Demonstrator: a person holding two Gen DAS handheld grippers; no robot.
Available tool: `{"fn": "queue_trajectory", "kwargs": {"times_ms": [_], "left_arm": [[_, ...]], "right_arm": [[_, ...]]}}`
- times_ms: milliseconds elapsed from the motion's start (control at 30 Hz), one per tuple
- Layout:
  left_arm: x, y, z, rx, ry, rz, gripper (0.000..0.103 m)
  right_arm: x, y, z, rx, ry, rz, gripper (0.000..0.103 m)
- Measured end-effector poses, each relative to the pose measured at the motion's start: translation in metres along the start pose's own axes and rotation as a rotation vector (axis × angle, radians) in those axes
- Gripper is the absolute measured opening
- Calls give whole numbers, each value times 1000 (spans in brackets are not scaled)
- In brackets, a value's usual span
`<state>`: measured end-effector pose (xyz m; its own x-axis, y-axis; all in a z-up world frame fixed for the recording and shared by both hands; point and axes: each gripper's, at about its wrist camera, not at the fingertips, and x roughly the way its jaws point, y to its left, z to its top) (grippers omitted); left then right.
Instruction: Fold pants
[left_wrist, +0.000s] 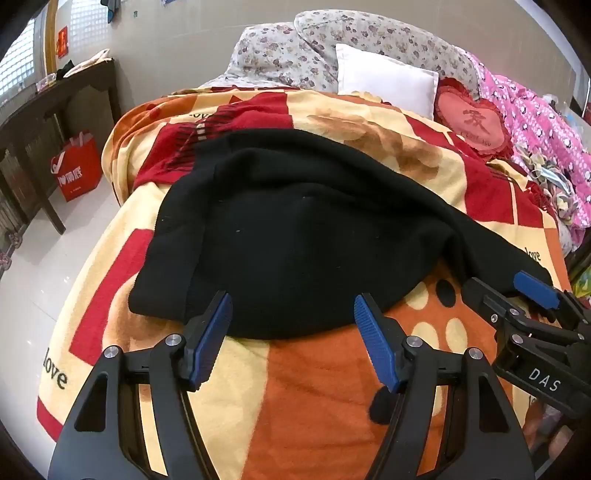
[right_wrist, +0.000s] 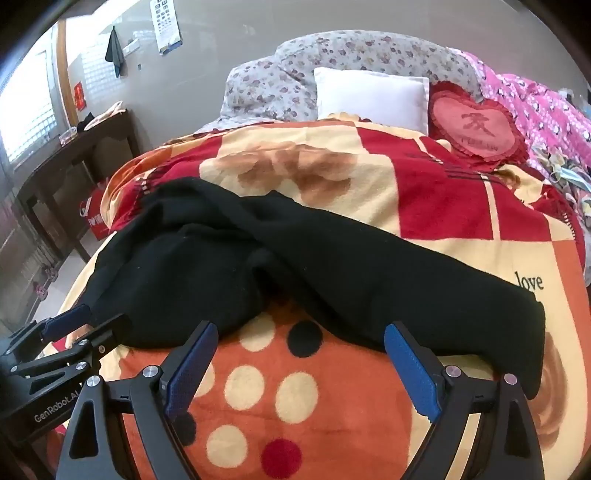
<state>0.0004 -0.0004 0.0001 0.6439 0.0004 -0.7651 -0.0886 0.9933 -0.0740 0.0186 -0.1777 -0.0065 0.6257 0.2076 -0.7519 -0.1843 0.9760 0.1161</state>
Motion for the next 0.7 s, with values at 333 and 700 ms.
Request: {"fn": "queue_trajectory", "kwargs": {"times_ms": [333,700], "left_arm": [[-1,-2,4,0,0,-2,69],[4,-3,0,7,-6,4,69]], "right_arm": [[0,-6,0,18,0,10,91],[2,-15,0,42,10,10,91]]}}
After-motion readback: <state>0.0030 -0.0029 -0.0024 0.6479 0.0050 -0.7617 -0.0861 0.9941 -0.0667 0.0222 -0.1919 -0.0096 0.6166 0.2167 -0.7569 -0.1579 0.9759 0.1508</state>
